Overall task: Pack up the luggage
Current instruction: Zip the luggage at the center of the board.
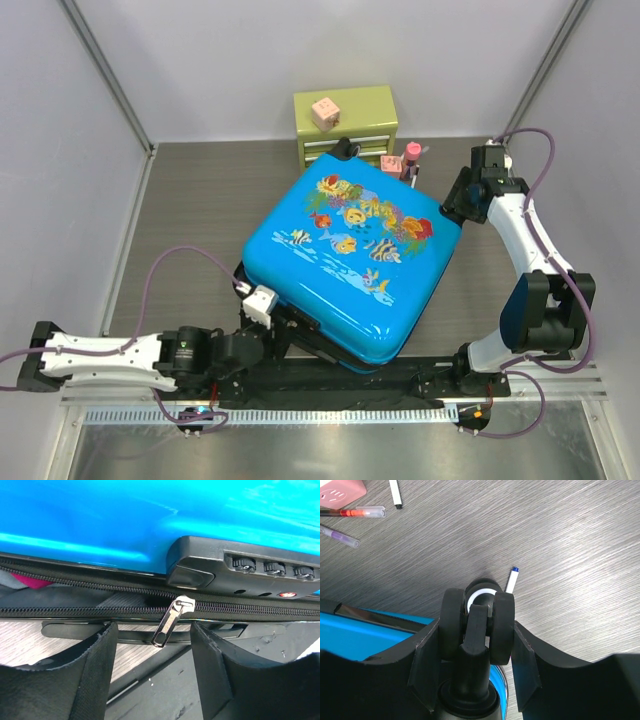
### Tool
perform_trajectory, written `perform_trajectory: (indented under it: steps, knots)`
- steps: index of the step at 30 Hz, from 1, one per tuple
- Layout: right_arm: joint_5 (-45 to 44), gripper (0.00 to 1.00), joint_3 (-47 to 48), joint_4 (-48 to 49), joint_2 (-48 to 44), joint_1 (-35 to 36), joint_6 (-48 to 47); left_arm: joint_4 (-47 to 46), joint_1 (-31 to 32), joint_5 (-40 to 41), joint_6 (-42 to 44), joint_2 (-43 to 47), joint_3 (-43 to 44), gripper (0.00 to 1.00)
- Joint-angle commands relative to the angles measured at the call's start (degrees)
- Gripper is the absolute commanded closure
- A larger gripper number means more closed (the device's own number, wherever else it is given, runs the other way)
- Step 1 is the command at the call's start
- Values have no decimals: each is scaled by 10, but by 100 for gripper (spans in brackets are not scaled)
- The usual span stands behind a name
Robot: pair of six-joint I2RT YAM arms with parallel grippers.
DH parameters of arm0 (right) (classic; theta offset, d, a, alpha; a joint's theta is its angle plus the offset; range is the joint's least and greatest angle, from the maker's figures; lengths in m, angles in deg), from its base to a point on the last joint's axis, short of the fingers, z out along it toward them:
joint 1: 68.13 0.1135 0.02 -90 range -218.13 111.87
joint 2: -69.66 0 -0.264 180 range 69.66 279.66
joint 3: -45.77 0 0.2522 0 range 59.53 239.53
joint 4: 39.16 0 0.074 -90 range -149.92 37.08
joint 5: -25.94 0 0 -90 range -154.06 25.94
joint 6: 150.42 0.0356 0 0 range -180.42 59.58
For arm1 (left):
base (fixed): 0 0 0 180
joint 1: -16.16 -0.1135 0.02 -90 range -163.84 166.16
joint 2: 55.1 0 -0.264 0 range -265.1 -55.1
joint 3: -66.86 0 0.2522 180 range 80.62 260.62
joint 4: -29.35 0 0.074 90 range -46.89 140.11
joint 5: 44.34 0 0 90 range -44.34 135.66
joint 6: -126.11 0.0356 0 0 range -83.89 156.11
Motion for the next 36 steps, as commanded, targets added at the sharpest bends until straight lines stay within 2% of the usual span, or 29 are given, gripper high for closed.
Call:
perform_trajectory:
  steps: [1,7,17,26,31,36]
  knots:
    - [-35,99,-10,6,-11,-9,-41,-101,-9,-34,29,-17,-15,41]
    - [-31,99,-16,7,-11,-9,-45,-139,-14,-45,44,-36,-12,44]
    - [-24,99,-17,9,-11,-9,-47,-169,-21,-62,52,-7,-16,52]
    - [-22,99,-19,10,-11,-8,-48,-232,-21,-84,62,-60,-10,59]
    - [-21,99,-18,9,-13,-9,-48,-189,-25,-55,60,-69,6,58]
    - [-17,99,-20,10,-14,-9,-49,-146,-40,-40,51,-15,-1,55]
